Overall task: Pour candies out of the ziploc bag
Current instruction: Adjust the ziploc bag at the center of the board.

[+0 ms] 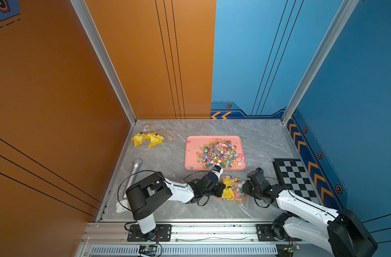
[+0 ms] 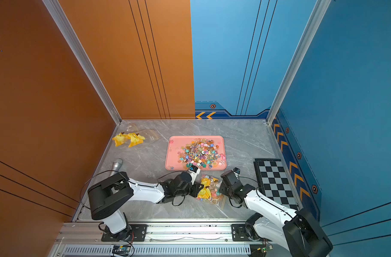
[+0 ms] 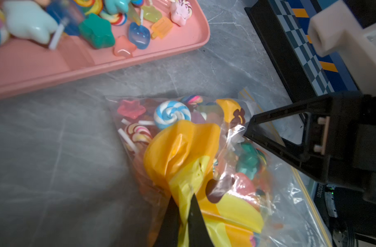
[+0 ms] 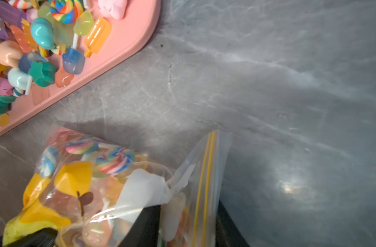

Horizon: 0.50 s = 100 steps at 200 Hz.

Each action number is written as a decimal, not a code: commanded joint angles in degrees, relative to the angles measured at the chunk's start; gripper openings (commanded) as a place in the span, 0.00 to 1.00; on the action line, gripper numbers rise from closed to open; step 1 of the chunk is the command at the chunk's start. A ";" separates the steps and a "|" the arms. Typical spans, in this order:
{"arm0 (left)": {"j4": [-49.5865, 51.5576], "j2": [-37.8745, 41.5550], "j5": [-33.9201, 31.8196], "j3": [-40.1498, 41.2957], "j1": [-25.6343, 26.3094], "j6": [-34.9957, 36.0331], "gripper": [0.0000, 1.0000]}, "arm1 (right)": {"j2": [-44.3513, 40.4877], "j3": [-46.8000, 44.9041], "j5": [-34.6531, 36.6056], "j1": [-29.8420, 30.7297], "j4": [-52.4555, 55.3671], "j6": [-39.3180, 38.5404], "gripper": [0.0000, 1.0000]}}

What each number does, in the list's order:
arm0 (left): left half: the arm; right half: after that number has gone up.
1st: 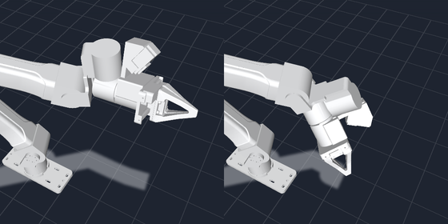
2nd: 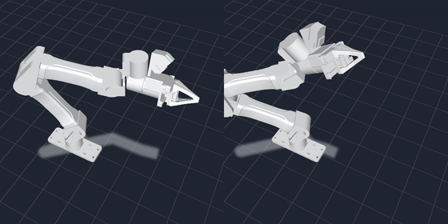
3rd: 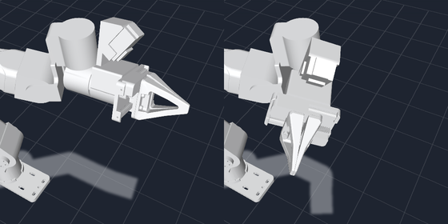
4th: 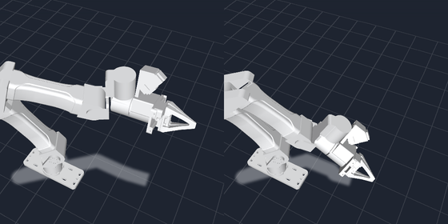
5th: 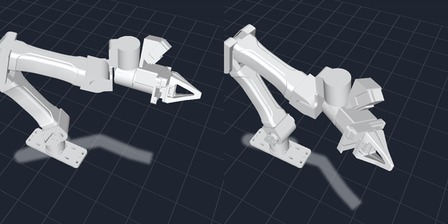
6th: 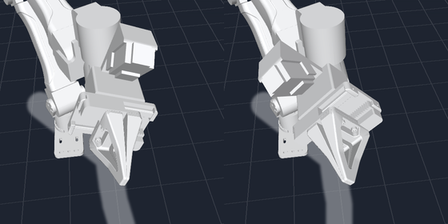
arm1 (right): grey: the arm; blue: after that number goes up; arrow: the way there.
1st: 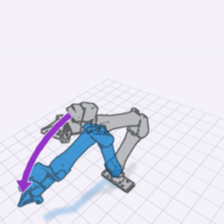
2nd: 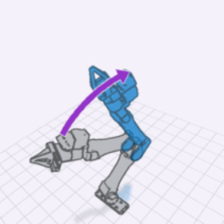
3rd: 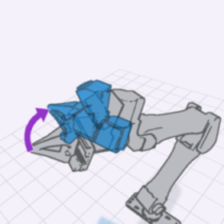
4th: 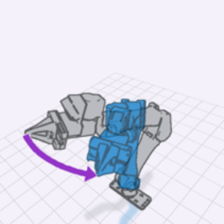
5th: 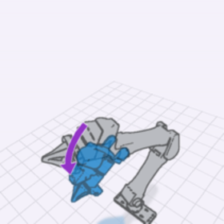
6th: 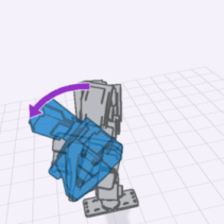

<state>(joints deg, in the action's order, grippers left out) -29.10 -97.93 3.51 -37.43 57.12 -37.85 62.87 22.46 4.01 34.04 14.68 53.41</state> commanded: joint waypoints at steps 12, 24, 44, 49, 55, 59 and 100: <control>2.50 3.88 -0.52 3.80 -2.32 0.11 0.00 | 4.44 3.10 -2.01 2.35 -1.47 -1.20 0.38; 3.67 5.44 -0.60 4.82 -3.11 0.59 0.00 | 5.95 4.21 -2.25 3.09 -2.32 -1.40 0.38; 6.47 8.64 -0.70 6.36 -4.54 1.80 0.00 | 8.28 6.01 -2.69 4.32 -3.60 -1.72 0.38; 7.24 9.50 -0.76 6.71 -4.98 2.12 0.00 | 8.78 6.60 -2.82 4.58 -3.91 -1.88 0.38; 8.15 10.68 -0.72 7.12 -5.53 2.48 0.00 | 9.40 7.16 -3.08 4.91 -4.34 -2.07 0.38; 8.81 11.43 -0.75 7.44 -6.00 2.74 0.00 | 9.85 7.59 -3.25 5.10 -4.47 -2.22 0.39; 18.20 18.78 -0.83 8.02 -8.57 6.51 0.10 | 11.55 11.57 -4.41 5.43 -4.04 -4.17 0.38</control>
<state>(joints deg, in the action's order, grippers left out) -18.63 -83.05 3.49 -29.65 49.71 -35.11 74.26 31.48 0.58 39.33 10.98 51.37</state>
